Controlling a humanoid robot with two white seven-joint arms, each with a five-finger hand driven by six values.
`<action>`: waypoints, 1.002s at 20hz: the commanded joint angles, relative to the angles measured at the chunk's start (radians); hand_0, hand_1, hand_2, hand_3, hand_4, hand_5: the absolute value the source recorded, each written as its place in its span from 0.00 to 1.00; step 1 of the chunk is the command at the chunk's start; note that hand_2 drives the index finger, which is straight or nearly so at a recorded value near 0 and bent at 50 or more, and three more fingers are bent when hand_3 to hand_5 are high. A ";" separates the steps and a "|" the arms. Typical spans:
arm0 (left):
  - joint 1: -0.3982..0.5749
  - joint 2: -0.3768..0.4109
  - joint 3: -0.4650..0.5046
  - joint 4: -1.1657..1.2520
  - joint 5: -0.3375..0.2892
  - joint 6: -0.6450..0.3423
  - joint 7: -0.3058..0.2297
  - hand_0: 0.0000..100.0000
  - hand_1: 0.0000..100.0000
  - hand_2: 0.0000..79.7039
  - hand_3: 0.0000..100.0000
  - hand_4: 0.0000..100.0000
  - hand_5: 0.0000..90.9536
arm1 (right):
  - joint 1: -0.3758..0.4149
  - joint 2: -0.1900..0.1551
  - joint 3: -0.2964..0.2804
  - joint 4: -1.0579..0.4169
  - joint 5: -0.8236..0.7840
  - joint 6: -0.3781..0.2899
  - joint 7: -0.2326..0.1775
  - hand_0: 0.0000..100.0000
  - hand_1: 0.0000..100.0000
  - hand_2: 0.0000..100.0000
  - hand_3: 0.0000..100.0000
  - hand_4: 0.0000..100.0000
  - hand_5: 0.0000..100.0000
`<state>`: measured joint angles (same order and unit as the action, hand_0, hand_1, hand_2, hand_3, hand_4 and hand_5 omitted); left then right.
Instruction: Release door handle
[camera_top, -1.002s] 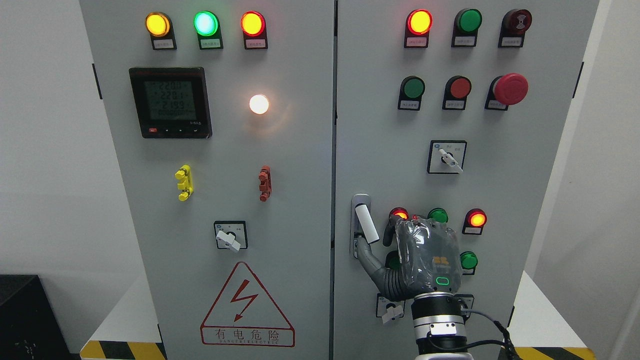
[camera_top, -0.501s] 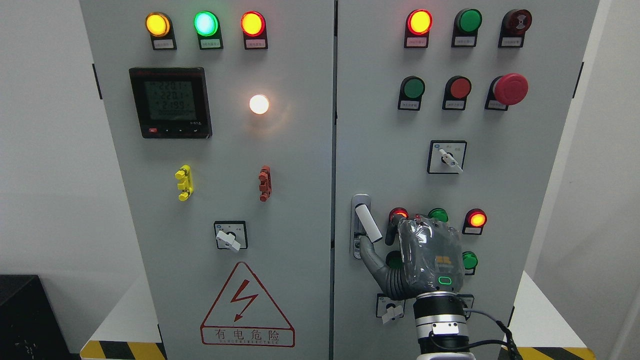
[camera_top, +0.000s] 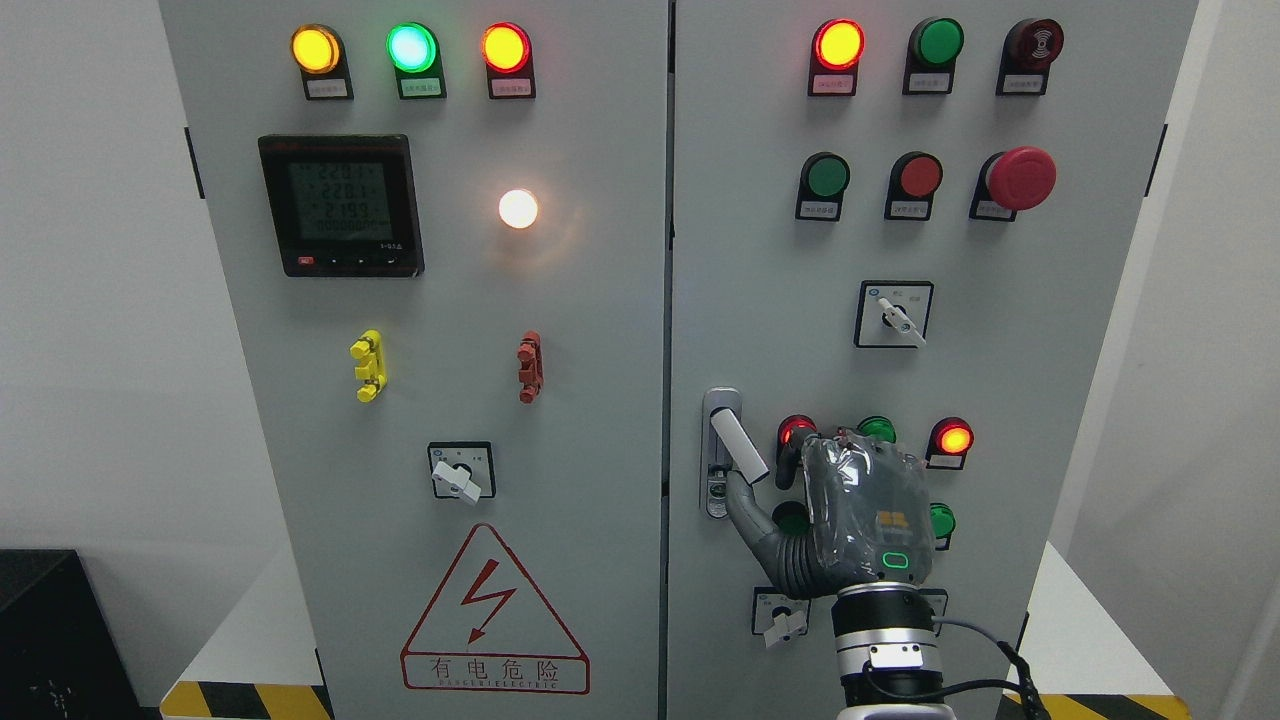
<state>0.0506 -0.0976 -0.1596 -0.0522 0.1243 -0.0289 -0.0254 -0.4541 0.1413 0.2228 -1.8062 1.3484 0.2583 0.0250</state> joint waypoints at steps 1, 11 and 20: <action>0.000 -0.001 0.000 0.000 0.000 0.000 -0.001 0.00 0.00 0.06 0.10 0.00 0.00 | 0.000 0.000 -0.008 -0.005 0.000 -0.001 0.004 0.43 0.42 0.69 0.96 0.77 0.69; 0.000 0.001 0.000 0.000 0.000 0.000 -0.001 0.00 0.00 0.06 0.10 0.00 0.00 | 0.000 0.000 -0.023 -0.007 0.000 -0.002 0.004 0.44 0.42 0.70 0.97 0.77 0.69; 0.000 -0.001 0.000 0.000 0.000 0.001 -0.001 0.00 0.00 0.06 0.10 0.00 0.00 | -0.006 0.000 -0.029 -0.010 0.000 -0.002 0.004 0.45 0.42 0.69 0.97 0.77 0.69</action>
<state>0.0506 -0.0973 -0.1596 -0.0522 0.1242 -0.0289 -0.0255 -0.4561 0.1413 0.2042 -1.8127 1.3483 0.2563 0.0291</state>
